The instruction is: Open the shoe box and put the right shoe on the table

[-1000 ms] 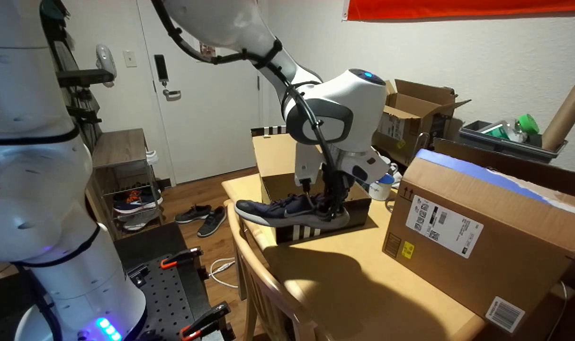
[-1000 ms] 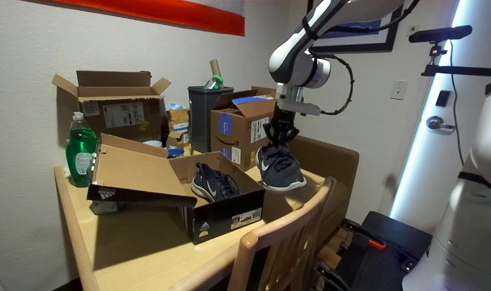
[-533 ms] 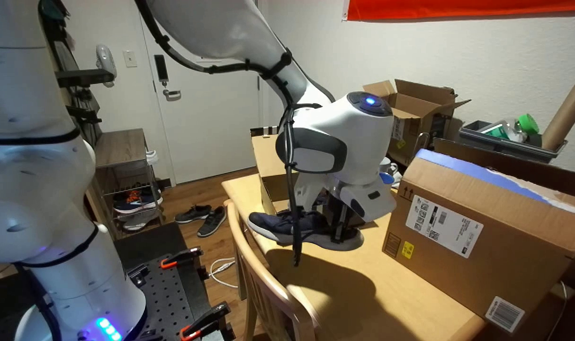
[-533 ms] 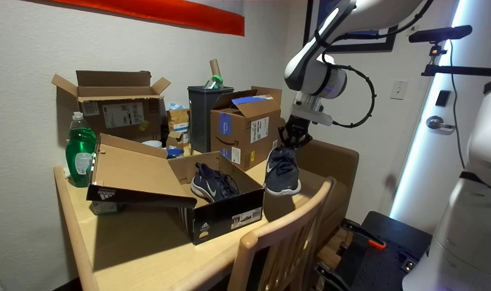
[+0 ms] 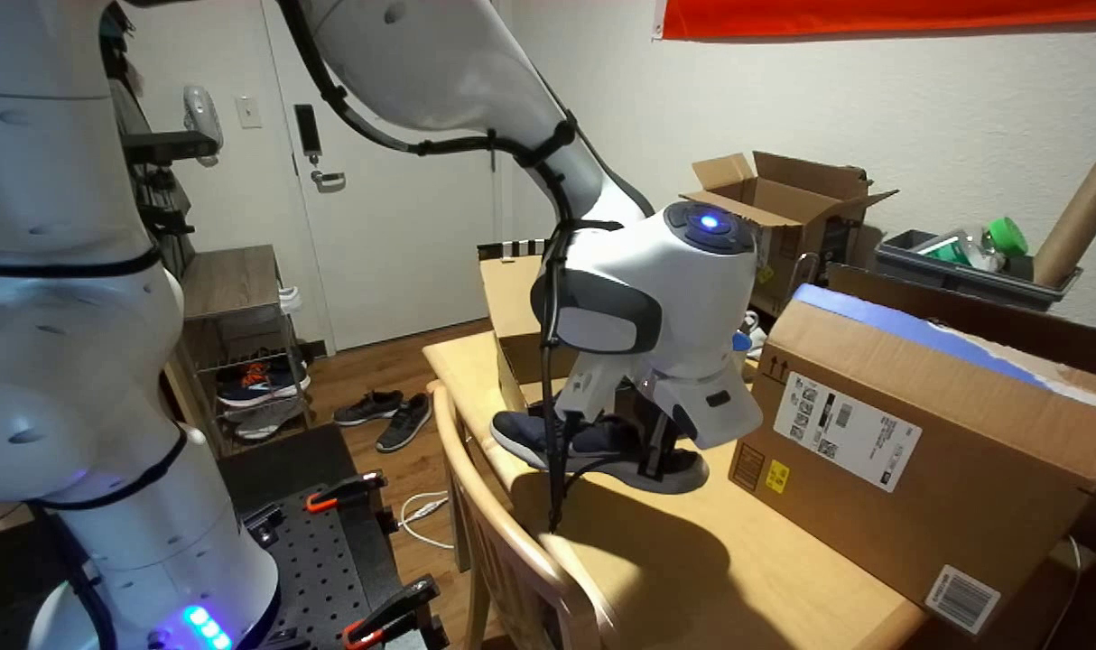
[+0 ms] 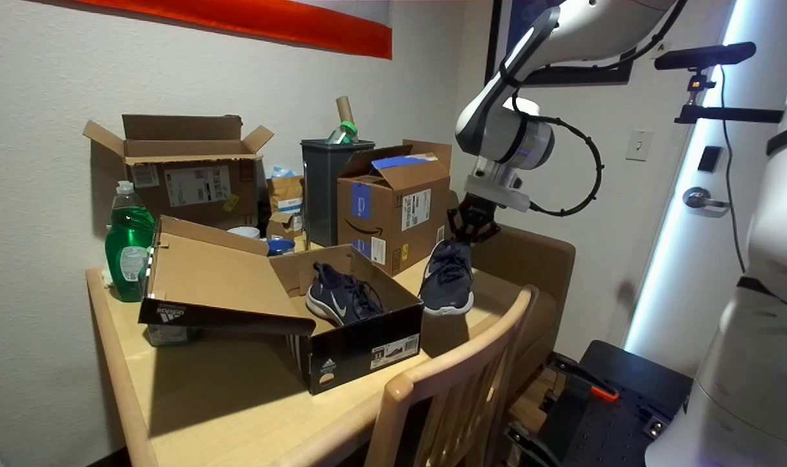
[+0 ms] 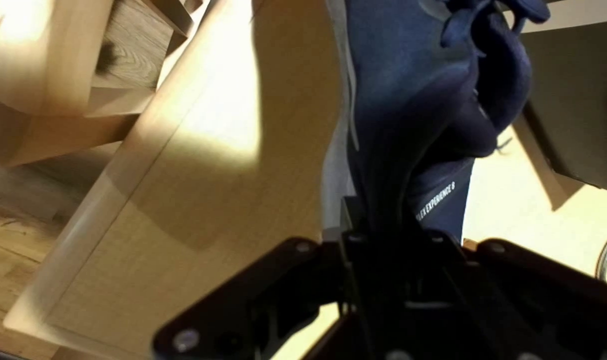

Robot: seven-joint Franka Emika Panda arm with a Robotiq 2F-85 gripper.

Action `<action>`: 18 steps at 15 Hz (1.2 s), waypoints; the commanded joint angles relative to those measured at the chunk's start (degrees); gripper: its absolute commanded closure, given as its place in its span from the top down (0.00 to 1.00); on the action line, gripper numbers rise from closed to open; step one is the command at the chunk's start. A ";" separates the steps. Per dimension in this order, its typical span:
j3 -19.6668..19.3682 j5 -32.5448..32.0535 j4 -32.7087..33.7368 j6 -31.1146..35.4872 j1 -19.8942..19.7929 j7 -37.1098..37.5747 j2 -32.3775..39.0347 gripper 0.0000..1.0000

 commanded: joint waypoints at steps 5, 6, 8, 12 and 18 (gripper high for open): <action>-0.42 0.48 1.65 -0.25 -1.34 0.57 -0.18 0.04; -0.77 0.58 2.03 0.02 -1.82 0.64 -0.30 0.04; -1.63 0.85 2.96 0.67 -2.75 0.84 -0.24 0.04; -2.35 1.69 6.58 -0.06 -4.27 0.57 1.97 0.04; 1.55 7.77 9.44 2.94 -4.24 0.58 10.95 0.04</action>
